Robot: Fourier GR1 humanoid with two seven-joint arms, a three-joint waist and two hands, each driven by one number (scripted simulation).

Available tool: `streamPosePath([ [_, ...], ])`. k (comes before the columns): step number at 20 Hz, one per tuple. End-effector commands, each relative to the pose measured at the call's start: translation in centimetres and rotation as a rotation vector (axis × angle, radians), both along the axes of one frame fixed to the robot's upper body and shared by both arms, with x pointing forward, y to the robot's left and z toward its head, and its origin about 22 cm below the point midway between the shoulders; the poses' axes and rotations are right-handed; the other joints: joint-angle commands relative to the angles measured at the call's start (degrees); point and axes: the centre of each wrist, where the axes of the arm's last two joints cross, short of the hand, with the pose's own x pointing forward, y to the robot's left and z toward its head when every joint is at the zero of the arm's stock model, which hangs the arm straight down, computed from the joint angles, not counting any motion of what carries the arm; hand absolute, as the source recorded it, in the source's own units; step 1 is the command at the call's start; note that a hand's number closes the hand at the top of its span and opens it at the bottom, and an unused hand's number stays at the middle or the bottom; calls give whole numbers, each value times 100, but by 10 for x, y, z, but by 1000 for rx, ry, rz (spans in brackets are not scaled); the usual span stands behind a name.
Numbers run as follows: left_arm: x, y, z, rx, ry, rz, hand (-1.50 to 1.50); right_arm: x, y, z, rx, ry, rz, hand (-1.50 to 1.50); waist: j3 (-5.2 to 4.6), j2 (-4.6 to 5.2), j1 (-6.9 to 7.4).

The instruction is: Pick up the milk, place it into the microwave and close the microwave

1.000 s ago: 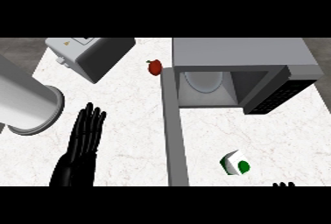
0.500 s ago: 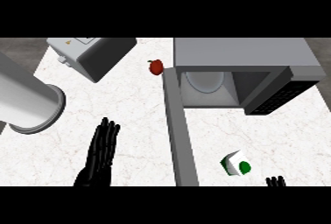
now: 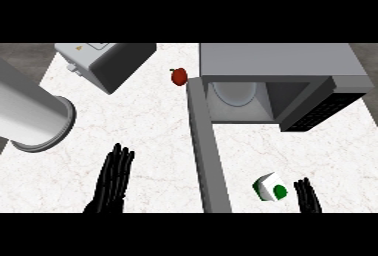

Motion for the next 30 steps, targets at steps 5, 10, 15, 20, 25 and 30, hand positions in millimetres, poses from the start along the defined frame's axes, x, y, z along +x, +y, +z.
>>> streamPosePath([
  [5,-18,33,-11,-21,21,-9,-150,47,-13,-28,-57,1,-82,-150,0,2,30],
  [10,4,37,-2,-10,20,1,-150,45,1,-53,-104,13,-84,-150,1,3,-3],
  [15,-11,66,9,-23,14,9,-150,51,-26,-73,-96,-5,-96,-150,1,2,8],
  [20,-16,72,-17,-6,17,19,-150,86,-28,-75,-72,-33,-180,150,2,4,22],
  [25,-19,76,-11,-18,29,6,-150,90,-23,-95,-197,9,-192,150,4,10,46],
  [30,-19,88,-6,0,6,-8,-150,113,-45,-87,-260,54,-142,150,4,11,55],
])
